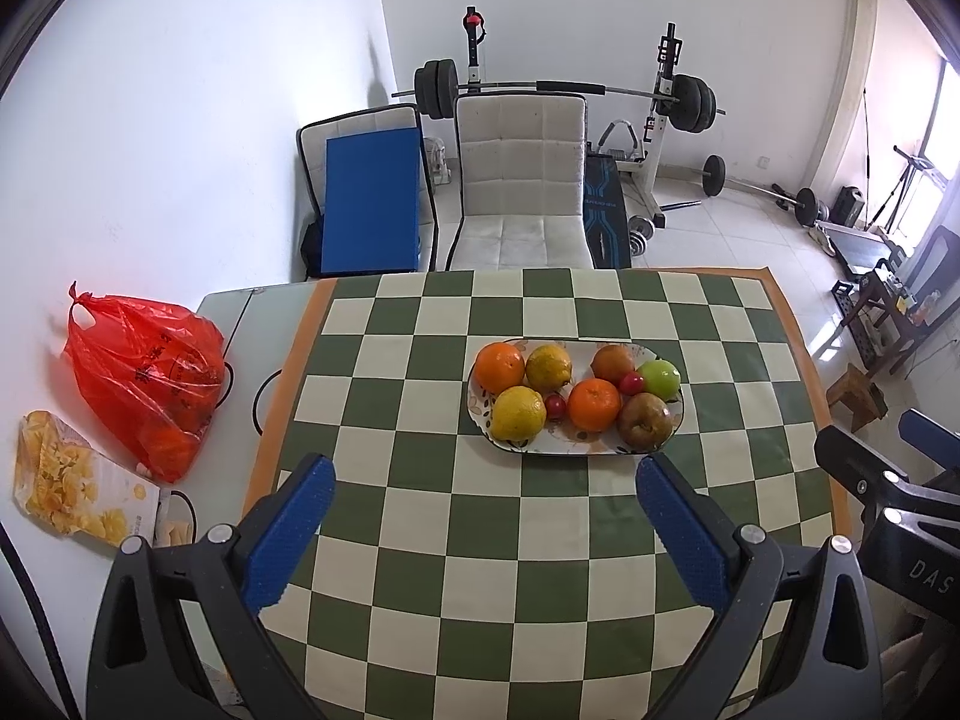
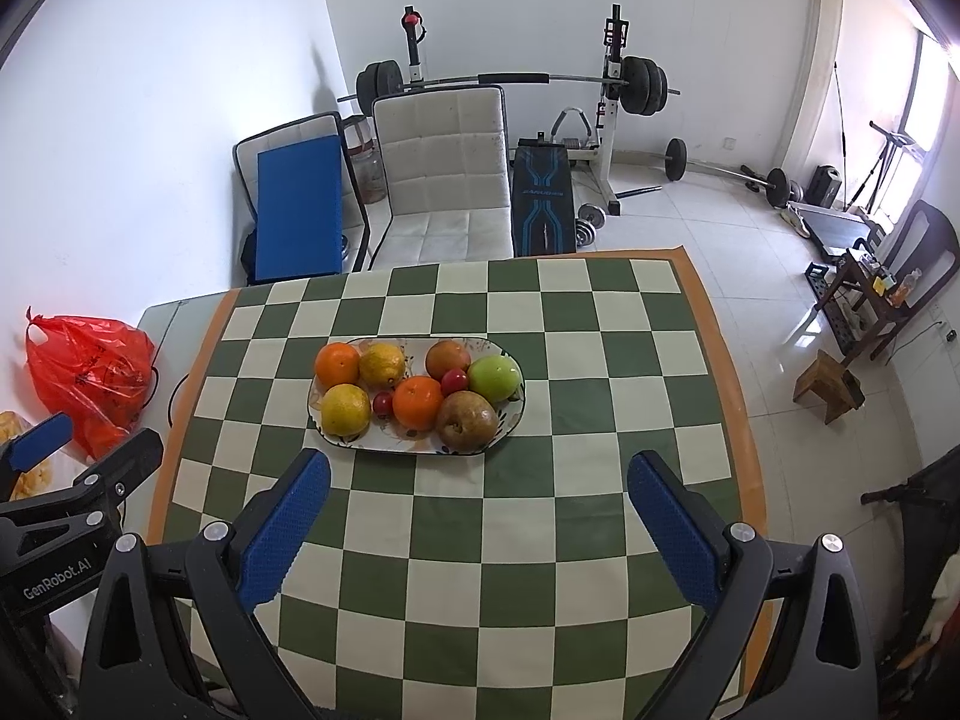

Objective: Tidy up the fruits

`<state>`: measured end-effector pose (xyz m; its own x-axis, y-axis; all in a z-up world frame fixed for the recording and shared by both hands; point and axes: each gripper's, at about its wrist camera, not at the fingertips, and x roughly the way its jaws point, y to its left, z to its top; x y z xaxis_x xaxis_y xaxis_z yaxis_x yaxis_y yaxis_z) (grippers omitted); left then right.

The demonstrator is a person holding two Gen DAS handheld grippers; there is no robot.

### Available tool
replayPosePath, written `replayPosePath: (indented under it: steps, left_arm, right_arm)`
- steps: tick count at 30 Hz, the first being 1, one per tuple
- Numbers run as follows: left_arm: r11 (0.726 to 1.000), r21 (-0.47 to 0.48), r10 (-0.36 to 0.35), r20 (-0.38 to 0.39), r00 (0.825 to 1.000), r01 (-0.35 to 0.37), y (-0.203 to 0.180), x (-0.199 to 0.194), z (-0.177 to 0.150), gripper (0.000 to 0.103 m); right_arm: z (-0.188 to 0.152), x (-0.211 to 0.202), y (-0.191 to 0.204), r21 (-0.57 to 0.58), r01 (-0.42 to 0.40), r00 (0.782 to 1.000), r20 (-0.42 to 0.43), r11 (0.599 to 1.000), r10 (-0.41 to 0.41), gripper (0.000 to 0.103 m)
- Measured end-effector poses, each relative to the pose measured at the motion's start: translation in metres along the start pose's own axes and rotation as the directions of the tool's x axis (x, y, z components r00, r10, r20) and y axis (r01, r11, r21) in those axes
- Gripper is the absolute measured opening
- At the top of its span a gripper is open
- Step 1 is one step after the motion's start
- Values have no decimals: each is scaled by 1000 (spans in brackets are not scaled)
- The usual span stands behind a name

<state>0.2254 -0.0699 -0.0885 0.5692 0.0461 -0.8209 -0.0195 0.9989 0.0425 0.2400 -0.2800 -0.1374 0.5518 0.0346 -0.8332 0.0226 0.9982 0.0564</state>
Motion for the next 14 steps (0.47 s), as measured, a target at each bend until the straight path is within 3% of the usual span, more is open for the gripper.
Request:
replayPosePath:
  steps: [14]
  left_arm:
    - [1000,-7,3,29,1000,-3,3,-8,1,103]
  right_arm:
    - [3,-1,1,0,-3,1000,6,1000,3,101]
